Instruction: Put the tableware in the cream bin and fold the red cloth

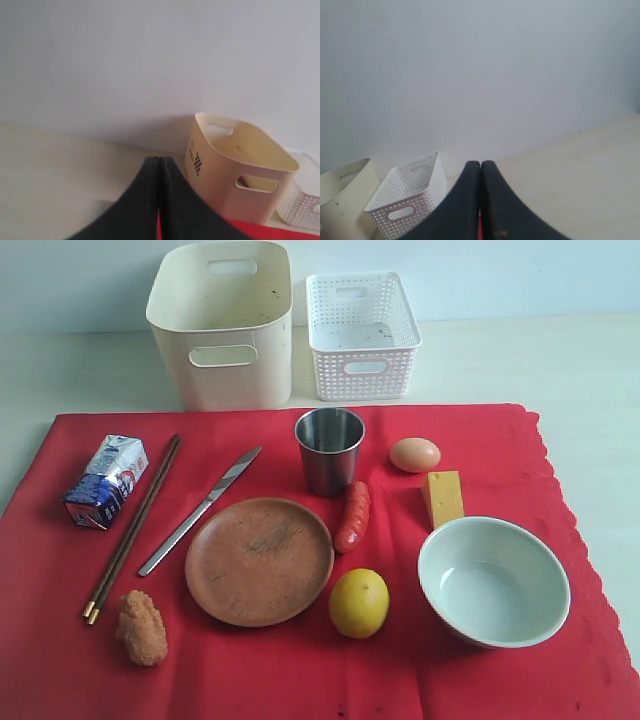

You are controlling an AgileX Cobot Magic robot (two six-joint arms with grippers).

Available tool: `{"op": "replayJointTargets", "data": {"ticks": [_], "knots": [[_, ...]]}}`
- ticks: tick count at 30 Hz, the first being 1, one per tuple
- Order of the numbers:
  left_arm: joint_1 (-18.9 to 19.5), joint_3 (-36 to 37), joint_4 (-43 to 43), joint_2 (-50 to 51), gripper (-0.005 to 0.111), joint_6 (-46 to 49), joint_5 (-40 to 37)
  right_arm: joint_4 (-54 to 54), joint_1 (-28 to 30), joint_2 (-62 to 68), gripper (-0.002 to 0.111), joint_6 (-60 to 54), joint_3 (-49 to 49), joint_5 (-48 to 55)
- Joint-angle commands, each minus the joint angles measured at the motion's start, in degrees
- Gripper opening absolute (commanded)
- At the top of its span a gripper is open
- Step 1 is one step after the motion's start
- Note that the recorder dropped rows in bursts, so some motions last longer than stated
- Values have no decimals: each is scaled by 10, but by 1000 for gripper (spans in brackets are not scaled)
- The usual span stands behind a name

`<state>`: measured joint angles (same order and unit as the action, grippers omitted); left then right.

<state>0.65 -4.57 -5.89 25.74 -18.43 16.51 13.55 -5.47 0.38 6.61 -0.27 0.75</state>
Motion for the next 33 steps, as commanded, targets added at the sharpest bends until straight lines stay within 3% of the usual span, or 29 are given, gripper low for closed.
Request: {"op": "replayJointTargets", "data": {"ticks": [1,9,15,19,26,33], "knots": [[1,-10,-14,87,1,4,31,-2,-1,-4,0,-6,3,-7],[1,-10,-14,200,1,4,68,-4,-1,-4,0,-6,3,-7],[1,-10,-45,211,1,4,64,-4,-1,-4,0,-6,3,-7],[1,0,-116,166,1,-58,62,-4,-1,-4,0,-6,3,-22],[1,46,-124,20,1,-62,56,-1,-1,30,0,-1,-31,-20],[1,46,-124,-94,1,-62,-29,8,-9,266,0,10,-152,2]]}}
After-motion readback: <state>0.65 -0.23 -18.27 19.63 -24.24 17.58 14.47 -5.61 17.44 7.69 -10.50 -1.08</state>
